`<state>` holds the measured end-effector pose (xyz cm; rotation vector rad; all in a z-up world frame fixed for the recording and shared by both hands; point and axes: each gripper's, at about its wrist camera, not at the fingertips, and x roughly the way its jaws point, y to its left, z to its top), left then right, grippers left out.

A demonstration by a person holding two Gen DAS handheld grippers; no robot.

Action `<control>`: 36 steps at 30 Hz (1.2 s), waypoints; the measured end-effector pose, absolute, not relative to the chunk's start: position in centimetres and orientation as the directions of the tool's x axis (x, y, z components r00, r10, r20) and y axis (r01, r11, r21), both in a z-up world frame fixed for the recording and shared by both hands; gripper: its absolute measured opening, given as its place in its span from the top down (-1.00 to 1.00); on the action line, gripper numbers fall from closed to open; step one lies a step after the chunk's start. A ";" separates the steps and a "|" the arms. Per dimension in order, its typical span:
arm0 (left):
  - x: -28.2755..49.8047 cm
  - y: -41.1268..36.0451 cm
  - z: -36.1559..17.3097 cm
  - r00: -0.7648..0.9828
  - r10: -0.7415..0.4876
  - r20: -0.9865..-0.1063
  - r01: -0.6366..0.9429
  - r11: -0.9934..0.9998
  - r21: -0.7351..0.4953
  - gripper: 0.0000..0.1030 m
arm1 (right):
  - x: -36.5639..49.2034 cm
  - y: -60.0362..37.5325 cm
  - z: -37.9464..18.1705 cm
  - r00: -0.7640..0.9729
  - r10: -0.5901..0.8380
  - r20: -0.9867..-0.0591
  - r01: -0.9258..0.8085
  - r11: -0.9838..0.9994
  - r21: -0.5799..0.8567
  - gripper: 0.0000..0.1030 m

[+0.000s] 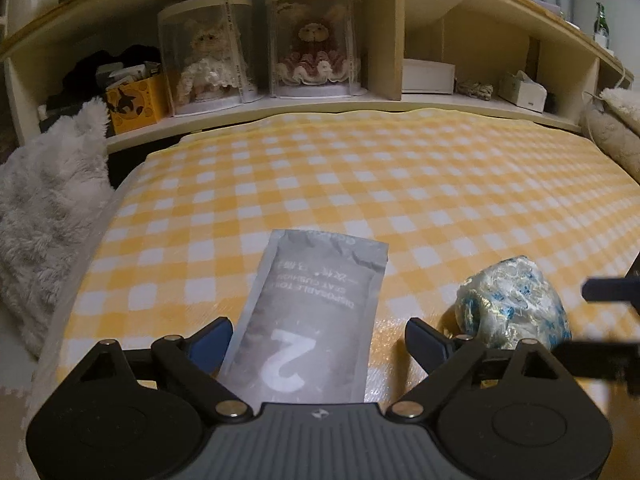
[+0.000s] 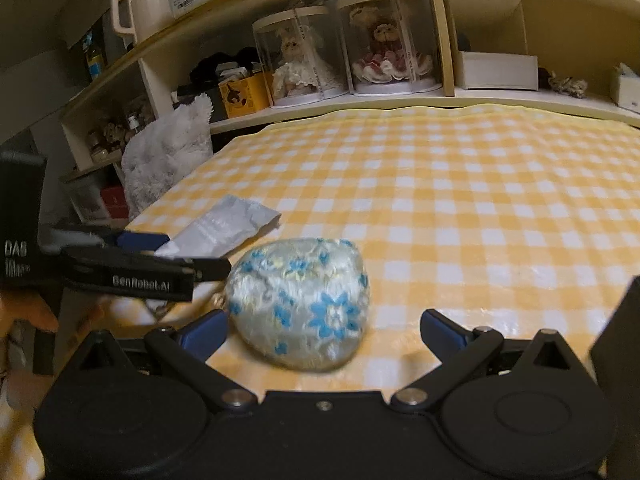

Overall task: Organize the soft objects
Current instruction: 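Close the left gripper on the grey pouch while the right gripper grasps the floral pouch, then lift and carry the grey pouch and floral pouch over the black box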

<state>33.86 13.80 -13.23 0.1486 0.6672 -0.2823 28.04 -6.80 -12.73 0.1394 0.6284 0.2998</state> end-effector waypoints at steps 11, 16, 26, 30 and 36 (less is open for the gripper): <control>34.1 14.1 -13.3 0.758 -0.219 -0.614 0.313 0.948 0.049 -0.68 | 31.1 -5.1 -12.4 0.739 0.351 -0.575 -0.239 0.934 0.264 -1.00; 34.0 14.4 -13.2 0.759 -0.221 -0.612 0.309 0.950 0.039 -0.60 | 31.4 -5.0 -12.7 0.729 0.349 -0.589 -0.223 0.934 0.277 -1.00; 33.8 14.1 -12.9 0.751 -0.221 -0.623 0.315 0.948 0.042 -0.36 | 31.1 -6.3 -12.8 0.670 0.396 -0.628 -0.263 0.918 0.298 -0.45; 33.0 13.2 -12.9 0.740 -0.217 -0.636 0.306 0.951 0.032 -0.29 | 30.1 -6.7 -12.1 0.644 0.381 -0.663 -0.310 0.923 0.229 -0.33; 31.0 11.3 -12.5 0.668 -0.239 -0.705 0.354 0.935 0.019 -0.22 | 28.0 -8.3 -11.7 0.618 0.371 -0.693 -0.349 0.919 0.181 -0.28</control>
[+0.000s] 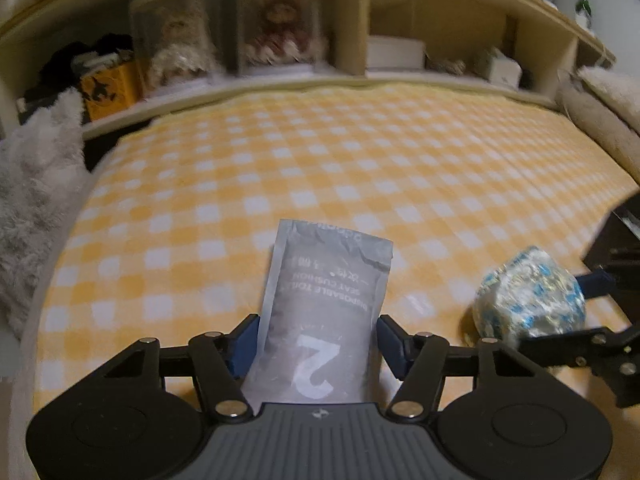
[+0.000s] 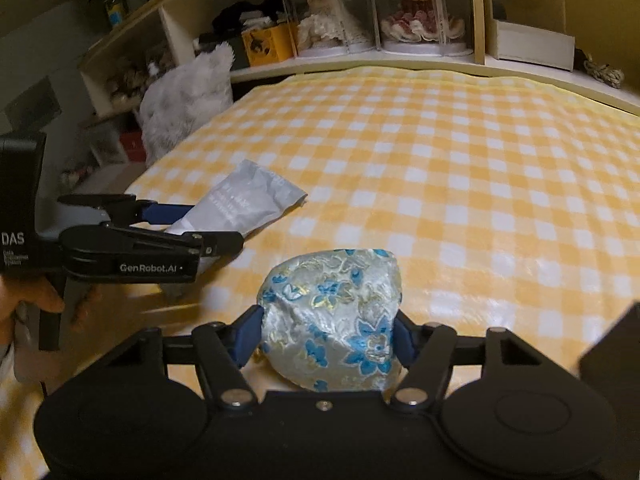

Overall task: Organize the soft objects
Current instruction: 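Lift and carry the grey pouch and floral pouch over the black box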

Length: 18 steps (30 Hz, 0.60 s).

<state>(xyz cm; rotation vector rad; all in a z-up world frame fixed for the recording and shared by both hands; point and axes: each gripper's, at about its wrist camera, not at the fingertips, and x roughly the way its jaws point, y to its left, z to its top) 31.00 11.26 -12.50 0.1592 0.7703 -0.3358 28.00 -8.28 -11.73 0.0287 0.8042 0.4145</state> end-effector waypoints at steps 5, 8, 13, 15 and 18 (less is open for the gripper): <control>29.4 9.7 -12.0 0.644 -0.215 -0.734 0.382 0.922 0.065 -0.38 | 26.5 -9.1 -11.8 0.606 0.371 -0.703 -0.357 0.917 0.176 -0.27; 28.8 8.5 -12.4 0.623 -0.180 -0.761 0.413 0.902 0.126 -0.46 | 26.0 -9.2 -11.8 0.600 0.380 -0.704 -0.370 0.912 0.177 -0.26; 28.6 7.6 -12.6 0.586 -0.143 -0.798 0.401 0.906 0.132 -0.46 | 25.3 -9.6 -11.8 0.595 0.386 -0.705 -0.372 0.910 0.184 -0.26; 28.6 7.5 -12.5 0.576 -0.133 -0.807 0.397 0.908 0.134 -0.46 | 25.3 -9.7 -11.8 0.590 0.392 -0.706 -0.373 0.908 0.193 -0.26; 28.6 7.5 -12.6 0.563 -0.133 -0.816 0.389 0.914 0.119 -0.40 | 25.3 -9.9 -11.9 0.580 0.403 -0.708 -0.371 0.904 0.210 -0.26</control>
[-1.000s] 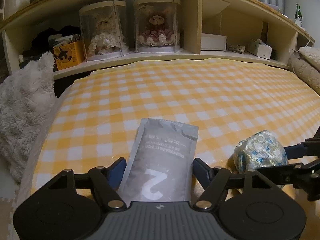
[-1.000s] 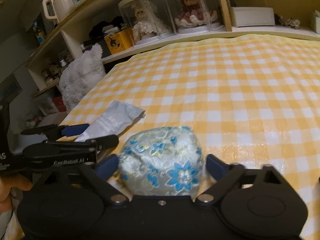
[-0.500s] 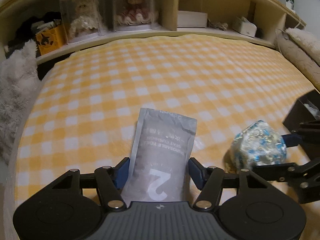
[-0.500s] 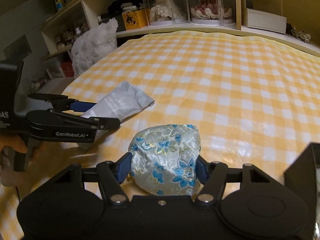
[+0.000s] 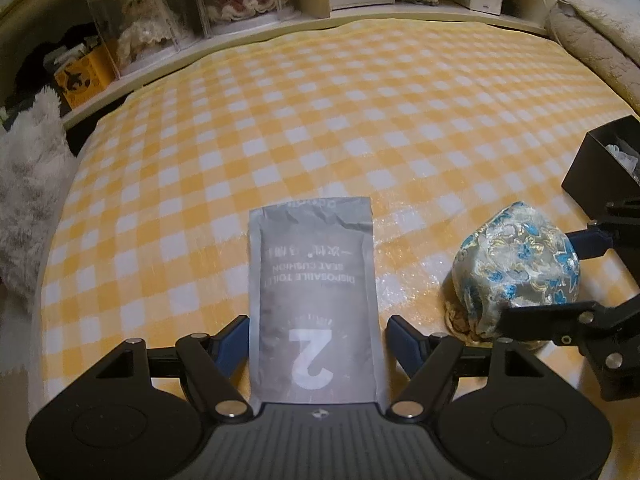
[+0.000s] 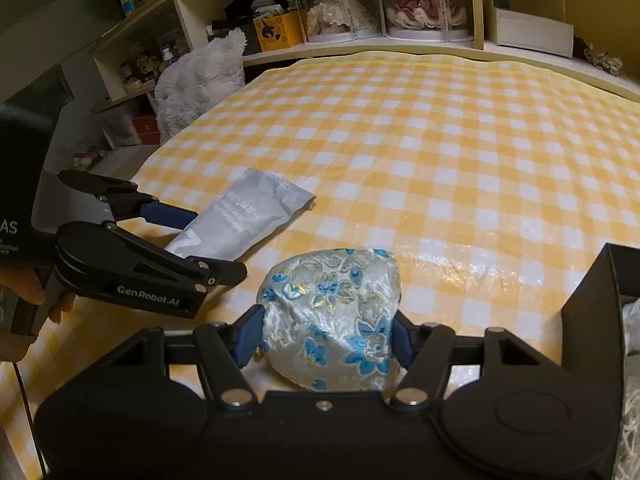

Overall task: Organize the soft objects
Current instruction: 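Lift and carry the grey pouch and floral pouch over the black box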

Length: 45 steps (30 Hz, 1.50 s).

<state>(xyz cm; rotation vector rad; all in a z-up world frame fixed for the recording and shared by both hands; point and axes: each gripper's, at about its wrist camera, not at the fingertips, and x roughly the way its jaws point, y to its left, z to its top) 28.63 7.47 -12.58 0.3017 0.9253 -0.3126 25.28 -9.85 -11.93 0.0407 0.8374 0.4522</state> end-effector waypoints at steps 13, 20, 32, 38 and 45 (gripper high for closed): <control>25.8 6.9 -8.1 0.650 -0.192 -0.735 0.305 0.952 0.021 -0.02 | 23.1 -10.7 -8.5 0.641 0.404 -0.653 -0.352 0.910 0.217 -0.23; 22.3 5.8 -3.7 0.703 -0.277 -0.654 0.293 0.952 -0.089 -0.02 | 20.7 -12.9 -4.9 0.678 0.384 -0.627 -0.338 0.920 0.197 -0.23; 16.9 2.1 -0.7 0.755 -0.346 -0.557 0.287 0.938 -0.193 -0.01 | 16.0 -20.6 0.0 0.751 0.315 -0.580 -0.248 0.949 0.195 -0.23; 15.1 -1.3 0.1 0.764 -0.382 -0.520 0.303 0.924 -0.234 -0.01 | 14.3 -25.4 0.4 0.793 0.259 -0.551 -0.151 0.960 0.234 -0.23; 14.9 -6.1 -0.4 0.732 -0.423 -0.535 0.317 0.905 -0.283 -0.01 | 13.2 -28.9 -0.3 0.809 0.203 -0.552 -0.094 0.971 0.220 -0.23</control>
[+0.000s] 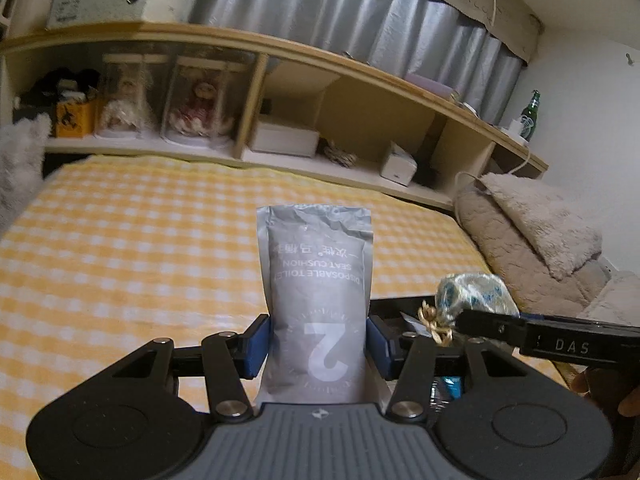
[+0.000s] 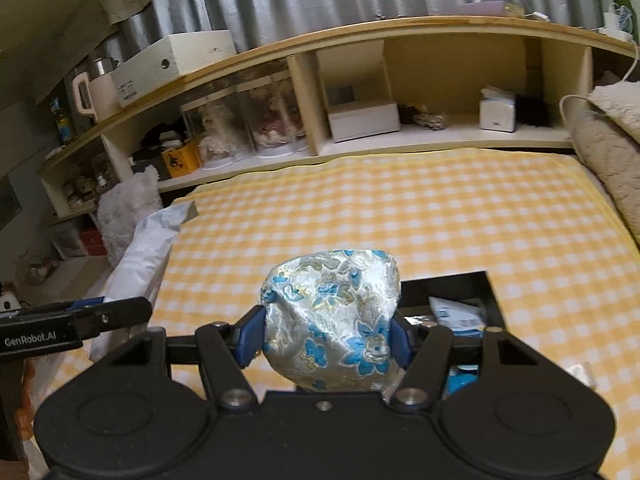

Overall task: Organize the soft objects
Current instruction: 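Lift and carry the grey pouch and floral pouch over the black box, then open the left gripper to drop the grey pouch while the right releases the floral pouch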

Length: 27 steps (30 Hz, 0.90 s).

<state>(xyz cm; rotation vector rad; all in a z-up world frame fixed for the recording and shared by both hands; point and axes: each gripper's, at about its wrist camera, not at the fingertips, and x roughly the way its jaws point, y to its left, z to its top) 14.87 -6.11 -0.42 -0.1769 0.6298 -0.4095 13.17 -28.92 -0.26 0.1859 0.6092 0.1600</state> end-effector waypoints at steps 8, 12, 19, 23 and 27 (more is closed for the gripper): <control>16.7 -11.6 -3.2 0.657 -0.472 -0.587 0.284 0.877 -0.387 -0.01 | 12.4 -33.8 -1.1 0.849 0.108 -0.518 0.038 0.964 0.262 -0.24; 17.9 -14.0 -5.0 0.623 -0.477 -0.620 0.236 0.870 -0.433 -0.01 | 12.8 -34.9 -1.7 0.849 0.110 -0.517 0.057 0.953 0.297 -0.23; 19.4 -17.2 -6.1 0.592 -0.482 -0.646 0.213 0.867 -0.451 -0.01 | 13.0 -36.3 -2.2 0.853 0.099 -0.512 0.085 0.942 0.324 -0.23; 20.1 -18.8 -6.8 0.570 -0.494 -0.657 0.202 0.859 -0.471 -0.02 | 12.9 -37.5 -2.1 0.862 0.073 -0.502 0.122 0.931 0.344 -0.23; 20.3 -20.1 -7.9 0.543 -0.497 -0.676 0.184 0.857 -0.482 -0.21 | 12.9 -38.2 -2.4 0.862 0.069 -0.502 0.134 0.924 0.358 -0.23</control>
